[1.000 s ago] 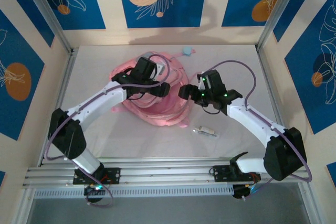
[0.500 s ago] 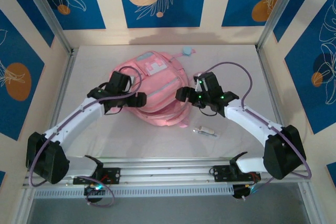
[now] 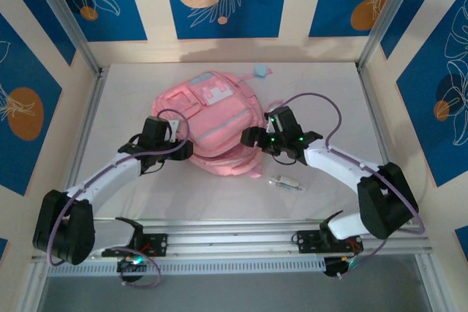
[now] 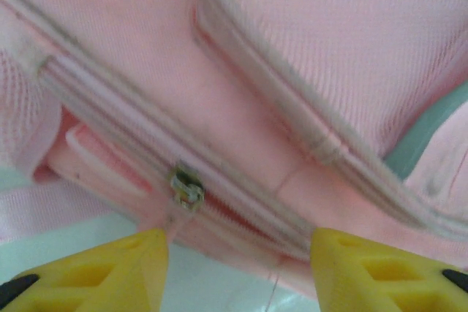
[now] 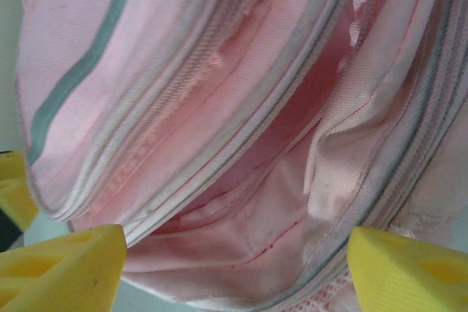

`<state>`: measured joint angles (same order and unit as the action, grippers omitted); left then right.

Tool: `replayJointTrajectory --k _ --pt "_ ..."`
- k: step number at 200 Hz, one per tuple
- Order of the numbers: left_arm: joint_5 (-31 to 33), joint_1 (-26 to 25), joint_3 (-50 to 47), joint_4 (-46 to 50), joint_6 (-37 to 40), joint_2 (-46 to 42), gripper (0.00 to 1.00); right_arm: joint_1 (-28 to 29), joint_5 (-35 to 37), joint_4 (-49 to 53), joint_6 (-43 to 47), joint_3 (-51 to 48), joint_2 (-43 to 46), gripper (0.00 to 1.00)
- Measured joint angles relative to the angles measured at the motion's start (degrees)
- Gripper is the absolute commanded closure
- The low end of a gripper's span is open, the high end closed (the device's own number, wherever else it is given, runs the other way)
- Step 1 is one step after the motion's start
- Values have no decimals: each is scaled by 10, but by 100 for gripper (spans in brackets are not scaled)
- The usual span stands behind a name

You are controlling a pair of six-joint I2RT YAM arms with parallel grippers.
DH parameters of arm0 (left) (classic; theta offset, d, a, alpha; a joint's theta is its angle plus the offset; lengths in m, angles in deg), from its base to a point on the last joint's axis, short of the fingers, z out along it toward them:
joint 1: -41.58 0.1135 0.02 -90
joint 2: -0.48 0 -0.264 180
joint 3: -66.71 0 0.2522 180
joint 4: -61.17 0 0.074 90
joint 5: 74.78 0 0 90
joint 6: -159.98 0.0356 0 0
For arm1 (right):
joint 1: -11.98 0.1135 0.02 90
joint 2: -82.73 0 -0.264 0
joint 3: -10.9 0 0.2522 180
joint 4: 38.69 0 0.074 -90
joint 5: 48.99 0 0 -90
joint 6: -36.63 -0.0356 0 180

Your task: Pack the student bag

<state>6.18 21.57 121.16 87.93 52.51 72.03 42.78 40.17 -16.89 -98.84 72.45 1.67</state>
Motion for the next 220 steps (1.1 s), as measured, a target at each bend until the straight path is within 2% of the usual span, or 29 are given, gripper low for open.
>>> replayJointTrajectory --k 55,79,119,133,145,155,190,202,220 --pt "4 16 -19 -54 16 14 44 3 18 -32 -33 7 -78 24" --pt "9 24 -33 -76 24 14 36 3 24 -34 -48 18 -94 24" --pt "-53 44 -49 -138 21 57 38 -2 24 -36 -56 28 -108 23" --pt "-81 47 -51 -160 13 75 42 -5 24 -36 -56 28 -108 23" --pt "-105 48 -52 -177 7 87 51 -7 26 -37 -56 28 -108 23" --pt "-124 50 -54 -187 0 93 55 -8 27 -37 -56 29 -108 23" --pt "-148 52 -60 -196 -19 91 71 -8 33 -32 -56 33 -110 23" --pt "-147 52 -62 -187 -22 83 75 -8 33 -28 -56 36 -111 23" --pt "-143 51 -61 -160 -21 61 73 -8 33 -25 -56 38 -111 23"
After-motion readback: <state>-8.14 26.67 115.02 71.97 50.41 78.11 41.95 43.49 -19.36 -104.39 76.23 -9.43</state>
